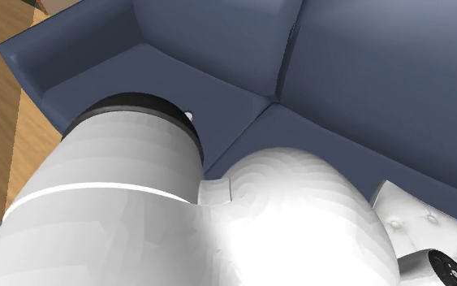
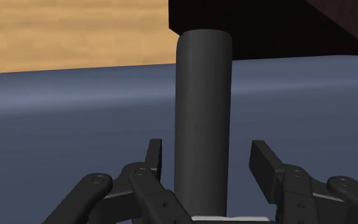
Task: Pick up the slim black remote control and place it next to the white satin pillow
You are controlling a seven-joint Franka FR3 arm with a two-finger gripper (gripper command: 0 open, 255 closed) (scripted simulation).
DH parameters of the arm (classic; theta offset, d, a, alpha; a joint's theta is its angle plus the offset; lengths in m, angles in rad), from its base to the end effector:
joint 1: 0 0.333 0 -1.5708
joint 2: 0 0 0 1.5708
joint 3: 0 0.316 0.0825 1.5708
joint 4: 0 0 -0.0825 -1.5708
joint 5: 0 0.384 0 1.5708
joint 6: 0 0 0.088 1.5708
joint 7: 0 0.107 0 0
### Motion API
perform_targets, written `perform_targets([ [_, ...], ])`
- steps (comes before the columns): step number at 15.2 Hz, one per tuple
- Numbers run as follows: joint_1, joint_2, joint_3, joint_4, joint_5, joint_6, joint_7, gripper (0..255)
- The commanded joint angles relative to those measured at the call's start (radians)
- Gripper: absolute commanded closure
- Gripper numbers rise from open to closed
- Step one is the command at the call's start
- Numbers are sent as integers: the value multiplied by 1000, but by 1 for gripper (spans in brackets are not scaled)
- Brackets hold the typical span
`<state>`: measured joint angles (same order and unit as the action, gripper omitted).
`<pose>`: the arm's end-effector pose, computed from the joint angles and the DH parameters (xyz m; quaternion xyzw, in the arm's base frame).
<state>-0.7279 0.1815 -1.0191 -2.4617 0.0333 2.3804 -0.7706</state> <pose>-0.0906 -0.4519 0.2450 -0.8702 0.4804 0.0902 0.0623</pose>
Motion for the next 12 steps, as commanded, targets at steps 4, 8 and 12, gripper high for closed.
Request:
perform_targets([
  [4, 0, 0, 0, 0, 0, 0, 0, 0],
  [8, 62, -124, -62, 41, -138, -112, 103, 0],
  [12, 64, -156, -61, 55, -171, -144, 128, 0],
])
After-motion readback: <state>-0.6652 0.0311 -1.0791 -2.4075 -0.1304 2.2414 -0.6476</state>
